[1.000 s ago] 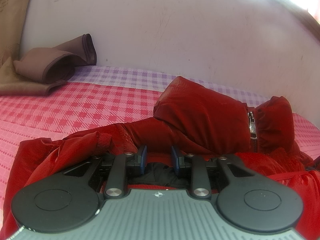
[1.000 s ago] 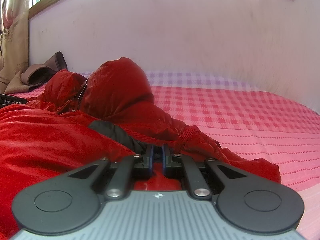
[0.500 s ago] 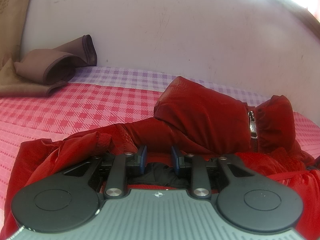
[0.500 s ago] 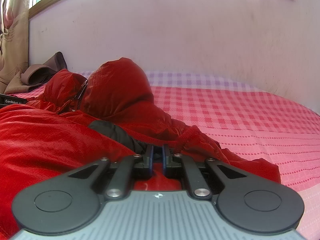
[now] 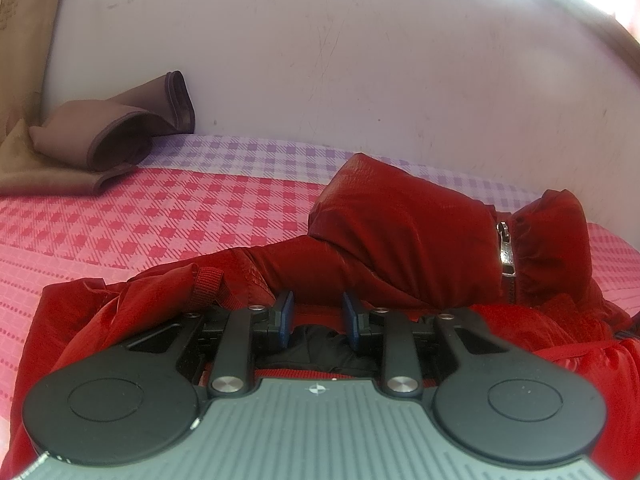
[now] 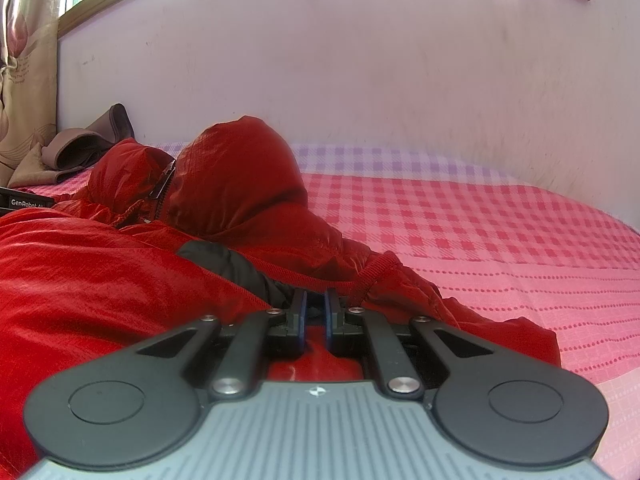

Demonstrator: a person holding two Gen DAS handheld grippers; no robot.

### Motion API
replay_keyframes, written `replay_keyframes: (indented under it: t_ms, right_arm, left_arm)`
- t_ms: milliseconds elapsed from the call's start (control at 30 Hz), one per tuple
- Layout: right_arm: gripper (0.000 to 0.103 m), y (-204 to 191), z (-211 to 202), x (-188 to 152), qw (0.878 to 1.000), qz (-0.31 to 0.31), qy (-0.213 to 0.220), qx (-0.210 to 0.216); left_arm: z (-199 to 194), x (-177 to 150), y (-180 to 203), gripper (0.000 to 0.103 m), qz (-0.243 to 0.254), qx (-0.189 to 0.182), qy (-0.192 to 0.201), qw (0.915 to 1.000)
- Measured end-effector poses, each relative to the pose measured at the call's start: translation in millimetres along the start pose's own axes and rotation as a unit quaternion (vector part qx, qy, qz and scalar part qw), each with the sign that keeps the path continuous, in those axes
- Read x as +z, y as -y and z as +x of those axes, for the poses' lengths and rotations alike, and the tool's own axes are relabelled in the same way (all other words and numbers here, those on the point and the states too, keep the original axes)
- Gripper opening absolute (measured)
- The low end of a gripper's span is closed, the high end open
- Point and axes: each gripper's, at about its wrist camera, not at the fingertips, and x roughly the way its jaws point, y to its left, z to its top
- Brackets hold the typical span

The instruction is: Fold large clothes

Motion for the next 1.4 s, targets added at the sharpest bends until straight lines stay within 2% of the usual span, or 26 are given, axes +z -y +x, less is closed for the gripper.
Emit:
replay_keyframes:
  t_ms: [933, 1067, 1133, 1167, 1200, 1233, 1267, 1300, 1400]
  right_arm:
    - [0.007, -4.6, -2.8, 0.3, 1.0, -0.01, 0.005, -0.016]
    - [0.007, -5.0, -2.9, 0.3, 1.0, -0.01, 0.005, -0.016]
    - [0.007, -5.7, -3.0, 0.1, 1.0, -0.012, 0.004, -0.018]
    - [0.007, -6.0, -2.8, 0.1, 1.0, -0.014, 0.004, -0.019]
    - [0.007, -6.0, -2.4, 0.2, 1.0, -0.015, 0.003, -0.02]
    - [0.007, -6.1, -2.3, 0.1, 1.0, -0.015, 0.002, -0.02]
    - [0.007, -5.9, -2.1, 0.2, 1.0, -0.016, 0.002, -0.021]
    - [0.007, -5.9, -1.9, 0.2, 1.0, -0.016, 0.002, -0.021]
    - [0.007, -7.2, -1.7, 0.2, 1.0, -0.018, 0.003, -0.024]
  left_arm:
    - [0.2, 0.1, -0.1, 0.032, -0.001, -0.001, 0.001, 1.0]
    - [0.9, 3.3, -0.8, 0.034, 0.002, -0.003, -0.012, 0.9999]
    - [-1.1, 10.9, -0.1, 0.038, 0.012, -0.008, -0.03, 0.9994]
    - [-4.5, 14.8, -0.5, 0.047, 0.013, -0.012, -0.036, 0.9992]
    - [-12.1, 19.3, -3.5, 0.063, 0.007, -0.023, -0.035, 0.9991]
    - [-21.1, 22.3, -6.1, 0.074, 0.0, -0.032, -0.027, 0.9991]
    - [-33.1, 25.1, -9.1, 0.094, -0.003, -0.034, -0.014, 0.9993]
    - [-45.7, 26.9, -11.7, 0.1, 0.0, -0.032, 0.0, 0.9995]
    - [-71.8, 28.4, -16.2, 0.102, 0.038, -0.025, 0.01, 0.9989]
